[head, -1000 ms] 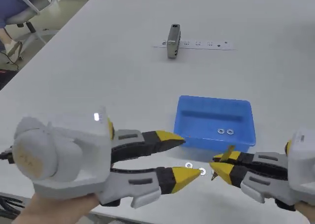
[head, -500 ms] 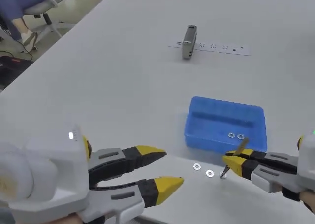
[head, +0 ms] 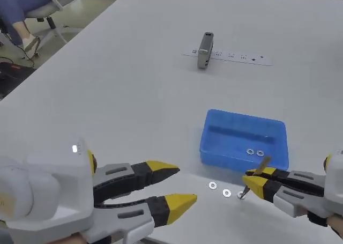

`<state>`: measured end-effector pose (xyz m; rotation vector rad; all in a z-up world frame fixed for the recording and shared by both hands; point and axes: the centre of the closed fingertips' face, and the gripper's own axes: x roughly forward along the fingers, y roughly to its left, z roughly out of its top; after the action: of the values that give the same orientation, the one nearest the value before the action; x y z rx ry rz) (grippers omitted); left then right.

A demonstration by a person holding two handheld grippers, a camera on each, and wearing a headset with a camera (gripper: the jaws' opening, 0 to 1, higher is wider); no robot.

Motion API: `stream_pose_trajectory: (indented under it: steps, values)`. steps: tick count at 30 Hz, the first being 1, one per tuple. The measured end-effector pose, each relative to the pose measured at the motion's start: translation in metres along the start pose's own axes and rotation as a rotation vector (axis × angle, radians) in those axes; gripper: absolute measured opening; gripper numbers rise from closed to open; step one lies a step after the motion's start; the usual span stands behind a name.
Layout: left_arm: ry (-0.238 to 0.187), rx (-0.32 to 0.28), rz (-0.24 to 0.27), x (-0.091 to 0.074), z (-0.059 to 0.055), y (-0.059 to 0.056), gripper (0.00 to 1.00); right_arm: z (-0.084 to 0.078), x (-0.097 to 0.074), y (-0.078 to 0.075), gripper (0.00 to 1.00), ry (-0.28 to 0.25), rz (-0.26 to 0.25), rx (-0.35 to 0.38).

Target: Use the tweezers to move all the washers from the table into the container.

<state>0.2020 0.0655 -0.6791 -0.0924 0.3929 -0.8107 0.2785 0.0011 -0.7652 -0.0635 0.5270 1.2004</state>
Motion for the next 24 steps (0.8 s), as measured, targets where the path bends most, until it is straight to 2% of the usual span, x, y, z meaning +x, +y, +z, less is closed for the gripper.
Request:
stream_pose_trajectory:
  steps: [1,2,4,6,8,12,17,21,22,24]
  values:
    - [0.006,0.003,0.001,0.000,-0.002,0.000,0.28,-0.003,0.001,0.001,0.03,0.019,0.002,-0.029]
    - [0.010,0.007,0.001,0.001,-0.003,0.001,0.28,0.000,0.002,0.001,0.04,-0.001,0.005,-0.055]
    - [0.017,0.008,-0.001,0.001,-0.004,0.001,0.28,-0.003,0.001,-0.001,0.03,0.019,0.004,-0.094]
    - [0.021,0.011,-0.004,0.001,-0.005,0.000,0.28,-0.003,0.001,-0.001,0.03,0.017,0.009,-0.092]
    - [0.020,0.012,-0.005,0.001,-0.005,0.000,0.28,-0.001,0.001,-0.002,0.03,-0.008,0.006,-0.075]
    - [0.019,0.009,-0.003,0.001,-0.005,-0.001,0.28,-0.004,0.002,-0.005,0.03,0.003,0.001,-0.076]
    - [0.017,0.007,-0.002,0.000,-0.005,0.000,0.28,-0.006,0.002,0.000,0.03,0.017,0.020,-0.089]
    - [0.012,0.003,0.001,0.000,-0.005,0.002,0.28,-0.013,-0.001,0.008,0.03,0.073,0.044,-0.235]
    - [0.011,0.002,0.002,0.000,-0.005,0.002,0.29,-0.014,-0.002,0.007,0.02,0.087,0.033,-0.269]
    - [0.008,0.000,0.006,0.000,-0.005,0.003,0.30,-0.013,-0.002,0.009,0.02,0.092,0.026,-0.259]
